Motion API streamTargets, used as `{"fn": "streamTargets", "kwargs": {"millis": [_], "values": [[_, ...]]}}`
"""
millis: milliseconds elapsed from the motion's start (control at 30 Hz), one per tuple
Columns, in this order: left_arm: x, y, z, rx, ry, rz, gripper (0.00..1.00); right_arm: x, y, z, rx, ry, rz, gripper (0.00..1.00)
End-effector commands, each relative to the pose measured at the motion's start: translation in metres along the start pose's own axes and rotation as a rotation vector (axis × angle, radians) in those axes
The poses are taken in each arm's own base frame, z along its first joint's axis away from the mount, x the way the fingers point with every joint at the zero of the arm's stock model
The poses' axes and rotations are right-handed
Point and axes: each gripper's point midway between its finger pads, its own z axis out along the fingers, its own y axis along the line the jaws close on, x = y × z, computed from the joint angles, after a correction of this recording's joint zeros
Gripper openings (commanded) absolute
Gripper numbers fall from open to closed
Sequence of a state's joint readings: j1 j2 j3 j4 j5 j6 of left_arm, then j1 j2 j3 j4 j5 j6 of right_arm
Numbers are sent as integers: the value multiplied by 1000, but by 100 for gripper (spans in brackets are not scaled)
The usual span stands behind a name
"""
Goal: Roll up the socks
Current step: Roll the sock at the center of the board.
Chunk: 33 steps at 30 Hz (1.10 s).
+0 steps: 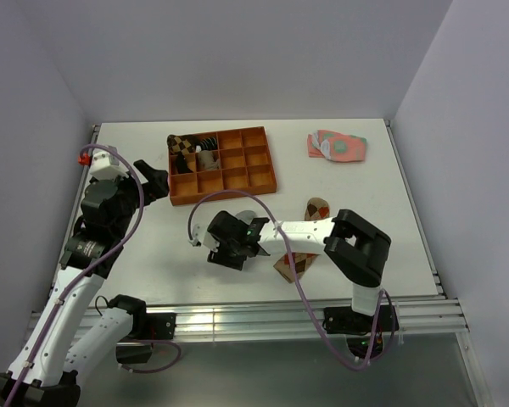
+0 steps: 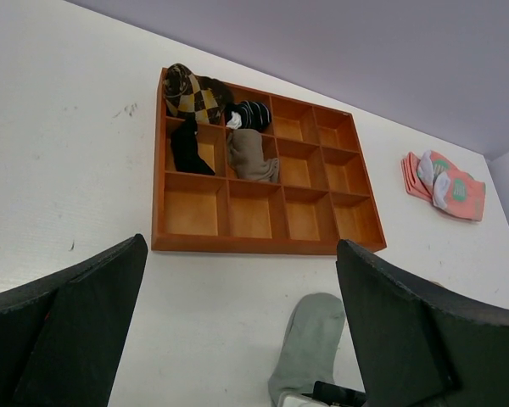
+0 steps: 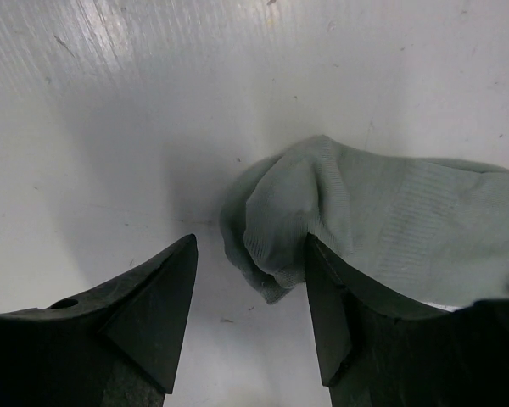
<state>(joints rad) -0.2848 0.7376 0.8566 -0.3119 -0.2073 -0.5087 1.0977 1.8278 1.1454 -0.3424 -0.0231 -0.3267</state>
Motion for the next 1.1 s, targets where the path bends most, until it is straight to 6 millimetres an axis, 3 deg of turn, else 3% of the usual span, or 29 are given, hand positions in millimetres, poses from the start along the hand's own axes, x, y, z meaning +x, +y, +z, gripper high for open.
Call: {"fn": "streamTargets", "kwargs": {"millis": [0,200,400,533,667,867,933,967,1033,1067], "values": [[-10,-4,2,14,-29,10,99,-11,-2,-2,10,-8,-18,61],[-7,-4,3,19,-18,10,99,-8,-3,5,14,9,-12,55],[-1,-2,9,0,2,-15,99,-2,-5,8,27,26,-8,25],[16,7,15,-68,58,-104,93,-5,4,-5,-65,-18,24,18],[38,10,17,-69,46,-186,88,-16,4,-29,-209,-91,118,18],[71,-5,18,-7,16,-241,70,-4,2,-39,-400,-69,263,17],[75,-16,15,42,0,-255,61,-2,12,-44,-496,-53,303,16],[91,-11,15,36,25,-242,57,-3,11,-41,-516,-44,328,15],[93,-24,12,102,3,-253,49,-1,13,-45,-576,-33,372,14],[106,-20,12,107,13,-234,47,1,11,-44,-587,-26,382,14]]}}
